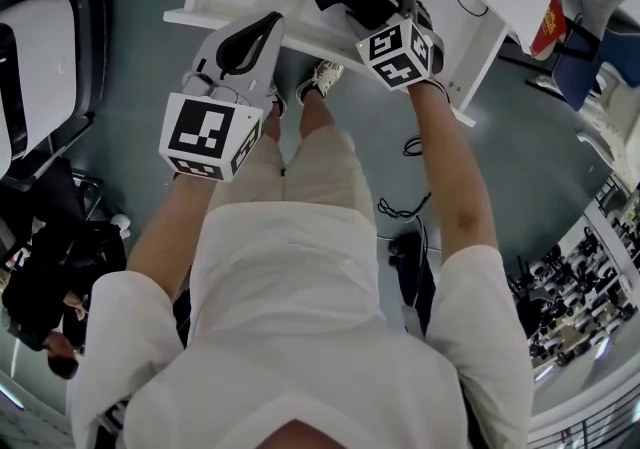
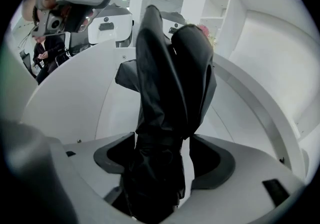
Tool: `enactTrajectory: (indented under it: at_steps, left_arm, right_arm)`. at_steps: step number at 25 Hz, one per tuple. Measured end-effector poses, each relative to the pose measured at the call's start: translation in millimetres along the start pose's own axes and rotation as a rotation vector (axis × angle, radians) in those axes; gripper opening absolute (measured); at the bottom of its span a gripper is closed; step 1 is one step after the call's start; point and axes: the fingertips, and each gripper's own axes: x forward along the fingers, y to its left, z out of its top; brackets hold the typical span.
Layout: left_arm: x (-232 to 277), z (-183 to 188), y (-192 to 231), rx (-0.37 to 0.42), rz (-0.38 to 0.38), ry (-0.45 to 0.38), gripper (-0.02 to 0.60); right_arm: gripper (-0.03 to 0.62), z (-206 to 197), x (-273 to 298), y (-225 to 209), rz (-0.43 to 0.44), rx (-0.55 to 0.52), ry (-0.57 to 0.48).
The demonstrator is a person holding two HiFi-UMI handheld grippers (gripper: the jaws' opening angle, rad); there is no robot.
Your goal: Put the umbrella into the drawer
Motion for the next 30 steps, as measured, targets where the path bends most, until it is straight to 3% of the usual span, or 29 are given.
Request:
enactTrajectory:
  at_steps: [7,14,16,19,22,25,30]
  left_arm:
    - [-4.2,14.1,7.2,0.017,-0.009,-0.012,0.014]
    - [-21.1,57.0,-0.8,0.105,-0.035,-0.041,0.014]
    - [-28.6,67.0,2.2,0.123,-0.030,-0.052,0.014]
    - [-39.0,80.2,3.1,0.127,-0.018,-0.069,0.014]
    - [-47.6,89.3,0.4,0.131,-0.010,-0.076,0.014]
    - [-54.5,101.1,-1.1,0.159,-0.006,-0.085,0.014]
    - [-68.7,124.2,-3.9,0.202,0.008,-0.111,0.014]
  right_arm:
    - [0.316,19.8,-23.2,-6.9,-0.033,-0.035,0.000]
    - [0.254,31.3,-61.6,-20.2,-0.116,0.003,0.008]
    - [0.216,34.0,-70.9,-24.2,-0.140,0.032,0.002]
    - [0.081,36.6,-88.4,-31.0,-0.199,0.084,-0.008]
    - [0.000,36.7,-100.7,-31.4,-0.237,0.078,0.016]
    - [-0.002,41.1,-110.9,-36.0,-0.253,0.108,0.016]
    - [-0.002,53.4,-137.0,-49.7,-0.281,0.260,-0.058]
